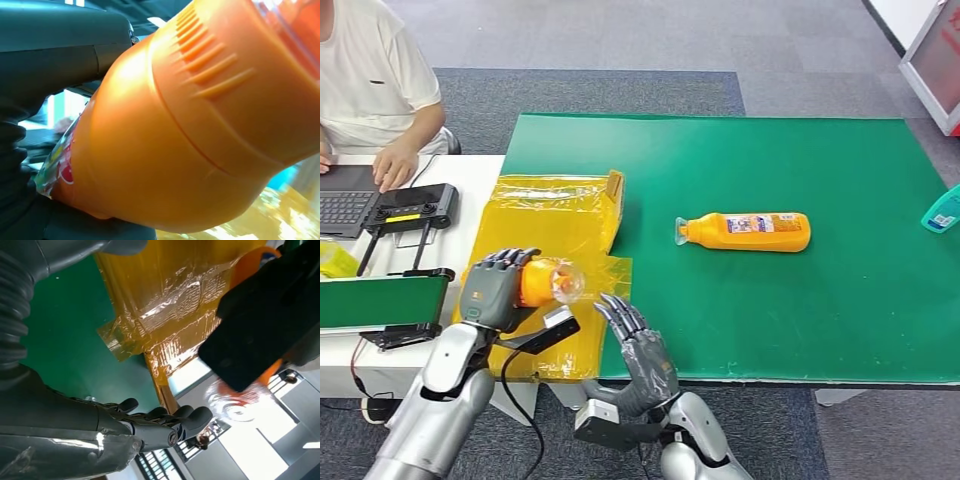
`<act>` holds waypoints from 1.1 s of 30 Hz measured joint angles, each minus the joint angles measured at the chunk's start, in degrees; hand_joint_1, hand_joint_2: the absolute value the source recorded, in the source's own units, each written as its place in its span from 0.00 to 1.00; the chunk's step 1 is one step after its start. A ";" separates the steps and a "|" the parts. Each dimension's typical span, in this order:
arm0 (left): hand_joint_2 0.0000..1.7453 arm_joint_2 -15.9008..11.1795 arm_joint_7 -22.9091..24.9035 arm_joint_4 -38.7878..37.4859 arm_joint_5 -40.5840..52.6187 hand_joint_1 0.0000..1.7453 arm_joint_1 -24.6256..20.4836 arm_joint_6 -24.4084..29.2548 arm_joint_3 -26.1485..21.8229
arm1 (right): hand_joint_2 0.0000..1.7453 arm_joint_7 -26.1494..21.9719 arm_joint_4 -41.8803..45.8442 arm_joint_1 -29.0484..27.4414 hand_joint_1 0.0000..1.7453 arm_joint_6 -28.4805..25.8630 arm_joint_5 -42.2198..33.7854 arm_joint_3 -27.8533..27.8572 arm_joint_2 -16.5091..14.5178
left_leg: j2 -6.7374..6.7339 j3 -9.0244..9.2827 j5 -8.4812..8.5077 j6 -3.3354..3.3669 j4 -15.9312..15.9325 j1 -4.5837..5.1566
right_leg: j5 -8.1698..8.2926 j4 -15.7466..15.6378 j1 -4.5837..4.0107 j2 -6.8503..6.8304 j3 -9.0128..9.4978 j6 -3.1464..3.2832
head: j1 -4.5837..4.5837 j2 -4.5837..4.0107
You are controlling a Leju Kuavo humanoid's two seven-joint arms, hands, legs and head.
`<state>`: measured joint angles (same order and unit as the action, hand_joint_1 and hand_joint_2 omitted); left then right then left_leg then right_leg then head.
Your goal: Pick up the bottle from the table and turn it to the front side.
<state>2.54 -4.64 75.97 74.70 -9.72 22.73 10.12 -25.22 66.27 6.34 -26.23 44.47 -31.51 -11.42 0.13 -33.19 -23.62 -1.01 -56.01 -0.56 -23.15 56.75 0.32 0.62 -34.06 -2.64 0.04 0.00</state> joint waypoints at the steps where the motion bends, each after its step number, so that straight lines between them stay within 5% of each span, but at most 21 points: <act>1: 1.00 -0.42 0.38 -3.44 1.34 1.00 -3.21 -1.66 2.87 | 1.00 -0.52 0.01 0.33 0.00 0.60 -0.65 -0.52 -0.02 | 0.00 -0.02 0.02 0.00 0.00 0.00 | 0.02 0.00 0.00 0.00 -0.01 -0.01 | -0.01 0.00; 9: 1.00 1.12 4.37 -20.35 6.20 1.00 -16.49 -6.50 13.03 | 1.00 -2.49 2.10 1.81 0.00 1.84 -1.72 -4.28 -0.05 | 0.00 -0.10 0.09 0.04 -0.01 0.00 | 0.09 0.00 0.00 0.01 -0.07 -0.06 | -0.01 0.00; 20: 1.00 5.66 5.24 -34.31 4.04 1.00 -23.19 -7.09 15.93 | 1.00 -3.32 8.46 1.83 0.00 2.32 -2.76 -6.93 0.81 | 0.00 -0.14 0.09 0.04 -0.01 0.00 | 0.09 0.00 0.01 0.00 -0.10 -0.06 | 0.00 0.00; 24: 1.00 7.66 5.45 -37.65 2.45 0.04 -23.54 -7.48 16.25 | 1.00 -3.54 11.72 1.86 0.00 2.69 -2.98 -8.12 1.46 | 0.00 -0.14 0.09 0.04 -0.01 0.01 | 0.10 0.00 0.02 0.01 -0.10 -0.06 | -0.01 0.00; 33: 1.00 8.93 6.94 -44.79 -0.56 0.00 -24.37 -9.06 15.26 | 1.00 -3.28 15.82 1.23 0.00 2.40 -3.46 -8.58 3.27 | -0.01 -0.13 0.12 0.05 -0.01 0.00 | 0.11 0.00 0.00 0.01 -0.08 -0.06 | 0.00 0.00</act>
<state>11.47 2.30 31.18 74.13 -34.10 13.68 25.38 -28.50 82.09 7.57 -23.83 41.01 -40.09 -8.15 0.12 -33.32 -23.49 -0.97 -56.02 -0.56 -23.04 56.75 0.33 0.64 -34.14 -2.70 0.04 0.00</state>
